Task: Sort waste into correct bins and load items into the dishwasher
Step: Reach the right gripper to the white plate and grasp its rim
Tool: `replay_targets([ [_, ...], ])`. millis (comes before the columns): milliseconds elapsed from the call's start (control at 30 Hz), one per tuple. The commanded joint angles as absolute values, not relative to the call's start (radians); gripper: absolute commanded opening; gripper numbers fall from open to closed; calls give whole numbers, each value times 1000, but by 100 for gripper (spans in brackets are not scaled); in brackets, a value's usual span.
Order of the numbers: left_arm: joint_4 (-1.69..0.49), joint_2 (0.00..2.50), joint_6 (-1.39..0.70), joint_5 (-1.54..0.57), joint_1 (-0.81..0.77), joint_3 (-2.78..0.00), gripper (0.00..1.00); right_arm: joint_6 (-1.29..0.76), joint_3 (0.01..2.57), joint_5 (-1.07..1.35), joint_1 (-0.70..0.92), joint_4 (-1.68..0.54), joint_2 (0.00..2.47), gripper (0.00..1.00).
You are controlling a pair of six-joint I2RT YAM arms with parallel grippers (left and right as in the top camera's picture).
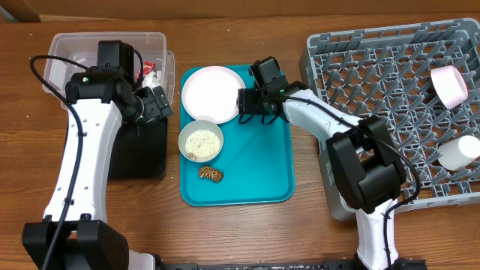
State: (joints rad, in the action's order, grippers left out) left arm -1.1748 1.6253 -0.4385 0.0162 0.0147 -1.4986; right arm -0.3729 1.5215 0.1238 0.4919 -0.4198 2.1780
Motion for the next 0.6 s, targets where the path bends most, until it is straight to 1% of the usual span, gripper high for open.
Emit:
replay_targets([
  [0, -1173, 1608, -442, 26, 13, -1508, 100, -398, 1539, 131, 498, -418, 2219, 61],
  [67, -1174, 1608, -442, 26, 13, -1508, 100, -399, 1539, 112, 498, -444, 2235, 41],
  [100, -1174, 1608, -442, 26, 13, -1508, 100, -399, 1539, 99, 498, -456, 2235, 38],
  [133, -1174, 1608, -442, 26, 13, -1508, 100, -402, 1539, 71, 498, -471, 2235, 31],
  [167, -1174, 1608, -442, 26, 13, -1508, 100, -401, 1539, 52, 498, -479, 2235, 27],
  [200, -1174, 1608, -442, 26, 13, -1508, 100, -401, 1540, 39, 498, -488, 2233, 25],
  [367, -1174, 1608, -442, 26, 13, -1508, 100, -401, 1540, 11, 459, -574, 2220, 5],
  [467, -1174, 1608, -442, 26, 13, -1508, 100, -388, 1540, 12, 415, -617, 2185, 4],
  [567, -1174, 1608, -442, 26, 13, -1508, 100, -324, 1541, 12, 378, -661, 2127, 4],
])
